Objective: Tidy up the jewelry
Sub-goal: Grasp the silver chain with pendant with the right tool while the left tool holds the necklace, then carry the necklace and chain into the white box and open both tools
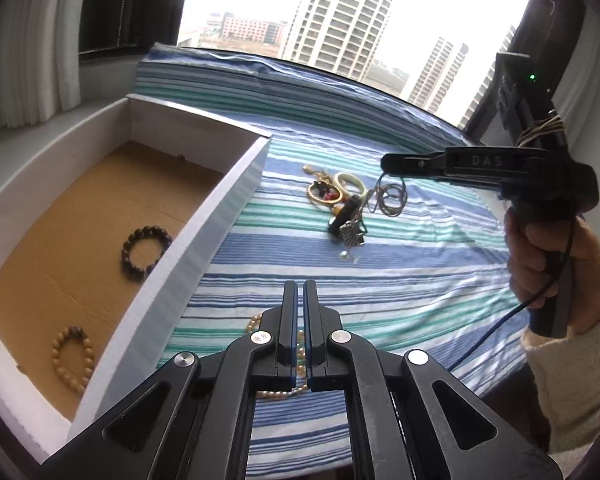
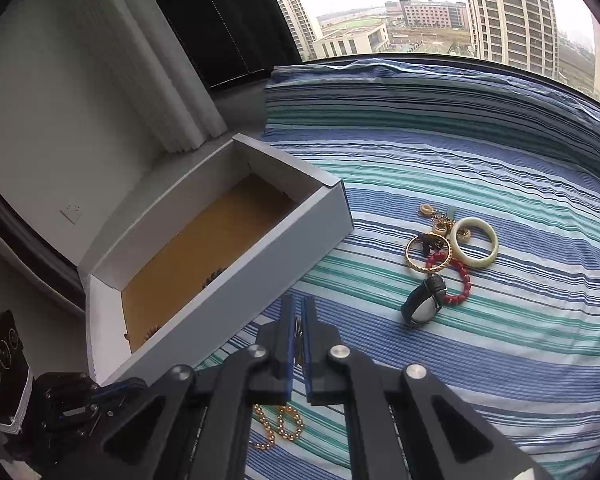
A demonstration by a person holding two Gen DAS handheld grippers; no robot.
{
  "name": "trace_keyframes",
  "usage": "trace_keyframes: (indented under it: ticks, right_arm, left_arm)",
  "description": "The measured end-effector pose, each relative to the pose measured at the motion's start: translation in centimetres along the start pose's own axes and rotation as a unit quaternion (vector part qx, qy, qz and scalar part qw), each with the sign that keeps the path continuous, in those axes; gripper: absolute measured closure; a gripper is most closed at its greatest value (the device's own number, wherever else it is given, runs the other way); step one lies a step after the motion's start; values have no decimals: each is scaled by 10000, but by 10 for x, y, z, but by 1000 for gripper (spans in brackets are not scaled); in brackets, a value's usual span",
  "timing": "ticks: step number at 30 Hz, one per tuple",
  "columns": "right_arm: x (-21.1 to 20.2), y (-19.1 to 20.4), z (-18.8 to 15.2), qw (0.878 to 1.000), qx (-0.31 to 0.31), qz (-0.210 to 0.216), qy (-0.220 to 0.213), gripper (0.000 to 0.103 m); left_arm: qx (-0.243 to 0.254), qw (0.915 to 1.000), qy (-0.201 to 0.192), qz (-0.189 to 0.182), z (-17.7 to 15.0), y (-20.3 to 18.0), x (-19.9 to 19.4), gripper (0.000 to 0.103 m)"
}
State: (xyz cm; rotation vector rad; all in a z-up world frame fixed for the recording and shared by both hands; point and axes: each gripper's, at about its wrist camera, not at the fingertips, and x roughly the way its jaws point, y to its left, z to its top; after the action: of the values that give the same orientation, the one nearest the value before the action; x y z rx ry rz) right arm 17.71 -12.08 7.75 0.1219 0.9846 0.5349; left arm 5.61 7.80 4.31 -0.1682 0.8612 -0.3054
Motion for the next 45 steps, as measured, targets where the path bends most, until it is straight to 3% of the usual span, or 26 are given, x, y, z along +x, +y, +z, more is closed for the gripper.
trace_keyframes:
  ticks: [3,4,9,11,15,16,17,18,20,23,28,34,39,45]
  right_arm:
    - [-18,5,-8,9998,-66,104,-135,100]
    - [-24,6,-12,9997,-55,136,-177,100]
    - [-46,10,-29,9988,64,406,-270,100]
    - [-53,10,-35,9981,112,531,-275,100]
    - [-73,12,-45,9974,116,636,-316,100]
    - [-78,13,-47,9974,93,622,-340,100]
    - [-84,13,-48,9975,68,602,-363,100]
    - [-89,13,-49,9975,54,590,-389,100]
    - [-97,14,-50,9973,47,610,-414,100]
    - [-106,15,-49,9969,45,630,-464,100]
    - [-115,22,-41,9964,-77,631,-556,100]
    - [-121,40,-23,9946,-283,725,-694,100]
    - [-116,71,3,9917,-564,823,-816,100]
    - [-87,115,39,9875,-816,1033,-873,100]
  left_arm:
    - [180,9994,282,122,-16,3,19,59]
    - [207,9990,370,160,-22,4,29,54]
    - [406,9922,1059,517,-47,13,97,52]
    - [469,9887,1245,686,-54,16,119,52]
    - [627,9867,1342,666,-60,9,144,52]
    - [740,9864,1280,721,-61,5,147,60]
    - [831,9856,1254,771,-60,0,148,74]
    - [887,9847,1244,832,-59,-3,149,96]
    - [698,9867,1308,667,-56,-2,149,98]
    - [424,9910,1191,447,-49,0,133,98]
    - [-4,9969,774,-119,-25,-3,74,98]
    - [-191,9991,107,-360,19,0,-8,98]
    - [-374,9985,-390,-118,58,29,-65,98]
    - [-655,9927,-714,724,85,90,-94,98]
